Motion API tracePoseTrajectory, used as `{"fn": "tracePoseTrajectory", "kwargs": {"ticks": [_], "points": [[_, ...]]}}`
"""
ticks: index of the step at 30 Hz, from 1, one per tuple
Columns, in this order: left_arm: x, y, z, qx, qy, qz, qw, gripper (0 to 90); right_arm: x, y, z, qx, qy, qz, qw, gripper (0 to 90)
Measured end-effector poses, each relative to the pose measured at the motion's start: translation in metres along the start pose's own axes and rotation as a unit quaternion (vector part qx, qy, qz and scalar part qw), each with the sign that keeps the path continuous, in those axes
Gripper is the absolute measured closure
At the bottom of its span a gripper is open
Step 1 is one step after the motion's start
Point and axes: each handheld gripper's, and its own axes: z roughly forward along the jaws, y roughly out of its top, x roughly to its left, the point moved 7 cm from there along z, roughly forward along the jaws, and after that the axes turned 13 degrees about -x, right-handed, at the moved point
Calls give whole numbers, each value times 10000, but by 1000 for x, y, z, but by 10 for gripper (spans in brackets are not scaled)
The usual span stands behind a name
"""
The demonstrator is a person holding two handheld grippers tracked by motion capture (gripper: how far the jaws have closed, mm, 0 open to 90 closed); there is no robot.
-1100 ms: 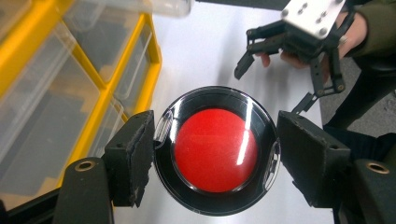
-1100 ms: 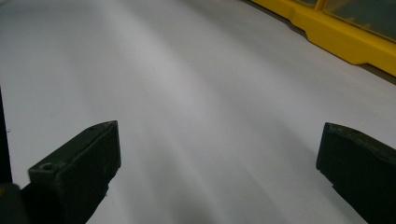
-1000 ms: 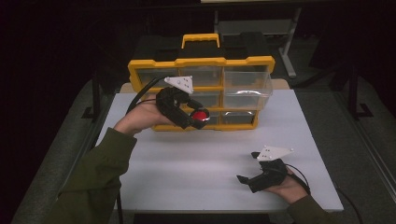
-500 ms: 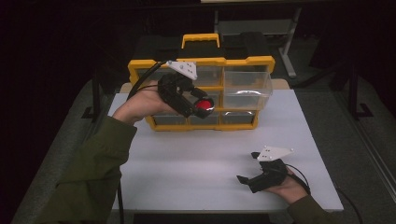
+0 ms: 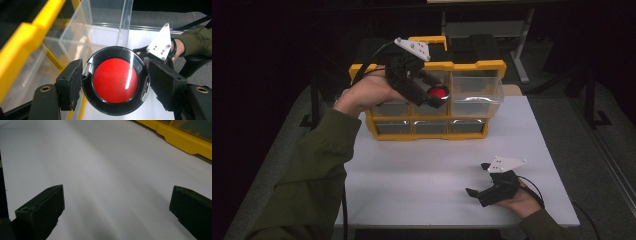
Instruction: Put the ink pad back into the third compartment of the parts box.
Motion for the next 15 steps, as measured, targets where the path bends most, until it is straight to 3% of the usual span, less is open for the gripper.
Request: {"fn": "tracePoseTrajectory", "kwargs": {"ticks": [6, 15], "points": [[6, 24, 4, -83, 11, 16, 10000, 298, 0, 0, 0, -11, 11, -3, 10000, 0], [12, 45, 20, -82, -12, 62, 9999, 298, 1, 0, 0, -13, 23, -27, 10000, 0]]}}
